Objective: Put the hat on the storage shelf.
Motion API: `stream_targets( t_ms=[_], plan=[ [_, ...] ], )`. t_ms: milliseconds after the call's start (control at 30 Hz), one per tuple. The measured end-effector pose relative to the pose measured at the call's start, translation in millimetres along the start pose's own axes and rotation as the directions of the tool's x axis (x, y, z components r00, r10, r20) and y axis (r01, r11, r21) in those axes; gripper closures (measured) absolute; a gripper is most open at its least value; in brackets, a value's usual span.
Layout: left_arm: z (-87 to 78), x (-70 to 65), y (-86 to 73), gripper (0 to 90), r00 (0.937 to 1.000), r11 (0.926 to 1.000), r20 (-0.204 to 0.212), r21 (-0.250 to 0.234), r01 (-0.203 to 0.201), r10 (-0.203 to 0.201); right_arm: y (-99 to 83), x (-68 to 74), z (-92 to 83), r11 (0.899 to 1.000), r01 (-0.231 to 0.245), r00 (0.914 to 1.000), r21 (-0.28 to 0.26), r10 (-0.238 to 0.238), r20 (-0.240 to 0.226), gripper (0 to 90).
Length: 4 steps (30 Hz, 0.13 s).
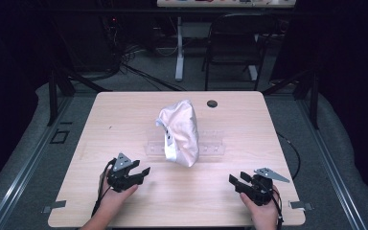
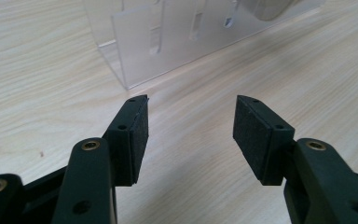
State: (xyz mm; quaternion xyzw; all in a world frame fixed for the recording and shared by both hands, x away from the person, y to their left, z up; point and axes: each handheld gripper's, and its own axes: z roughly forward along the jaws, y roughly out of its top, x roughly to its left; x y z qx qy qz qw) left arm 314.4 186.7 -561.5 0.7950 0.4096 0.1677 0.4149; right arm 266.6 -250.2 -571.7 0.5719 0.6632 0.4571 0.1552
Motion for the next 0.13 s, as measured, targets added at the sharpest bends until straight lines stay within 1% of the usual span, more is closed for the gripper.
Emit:
stream_targets(
  t_ms=[67, 100, 133],
  plan=[
    [2.4, -3.8, 0.3, 45.5, 0.9999, 1.0000, 0.009, -0.001, -0.006, 0.006, -0.6, 0.0, 1.4, 1.000, -0.002, 1.0000, -0.018, 0.002, 0.001, 43.1],
    [3.5, -5.6, 1.3, 45.5, 0.9996, 0.9999, 0.026, 0.000, -0.013, 0.013, -1.0, 0.1, 2.2, 0.999, 0.007, 1.0000, -0.031, -0.006, 0.007, 42.7],
    [5.4, -8.8, 2.4, 45.5, 0.9989, 0.9999, 0.045, -0.009, -0.012, 0.012, -0.7, -0.1, 1.6, 0.999, 0.026, 0.9994, -0.023, -0.026, 0.022, 42.1]
  ],
)
